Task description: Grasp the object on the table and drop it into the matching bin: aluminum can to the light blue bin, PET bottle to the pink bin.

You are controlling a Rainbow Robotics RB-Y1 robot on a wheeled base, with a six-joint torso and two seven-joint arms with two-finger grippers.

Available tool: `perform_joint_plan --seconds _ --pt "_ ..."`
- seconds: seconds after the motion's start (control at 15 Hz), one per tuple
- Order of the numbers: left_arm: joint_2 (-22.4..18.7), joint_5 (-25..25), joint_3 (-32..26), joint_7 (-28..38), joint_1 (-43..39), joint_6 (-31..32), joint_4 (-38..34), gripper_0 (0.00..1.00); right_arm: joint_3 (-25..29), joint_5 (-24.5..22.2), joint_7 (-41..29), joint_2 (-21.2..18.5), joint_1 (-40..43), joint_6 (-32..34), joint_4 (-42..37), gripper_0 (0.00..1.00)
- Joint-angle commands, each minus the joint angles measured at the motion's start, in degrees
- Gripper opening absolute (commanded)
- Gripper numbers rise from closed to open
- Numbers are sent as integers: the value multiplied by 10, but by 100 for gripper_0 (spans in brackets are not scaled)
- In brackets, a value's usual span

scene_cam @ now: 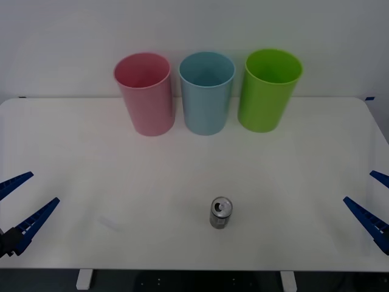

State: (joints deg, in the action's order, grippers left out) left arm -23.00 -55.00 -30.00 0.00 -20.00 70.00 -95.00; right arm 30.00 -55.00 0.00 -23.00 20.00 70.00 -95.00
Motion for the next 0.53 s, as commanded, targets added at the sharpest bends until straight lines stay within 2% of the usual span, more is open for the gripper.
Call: perform_joint_plan --seconds 0.07,0.53 --pt "0 0 0 0 0 0 0 100 3 1 0 1 0 0 1 100" --pt "0 0 0 0 0 0 0 100 -33 12 14 -44 10 -3 6 100"
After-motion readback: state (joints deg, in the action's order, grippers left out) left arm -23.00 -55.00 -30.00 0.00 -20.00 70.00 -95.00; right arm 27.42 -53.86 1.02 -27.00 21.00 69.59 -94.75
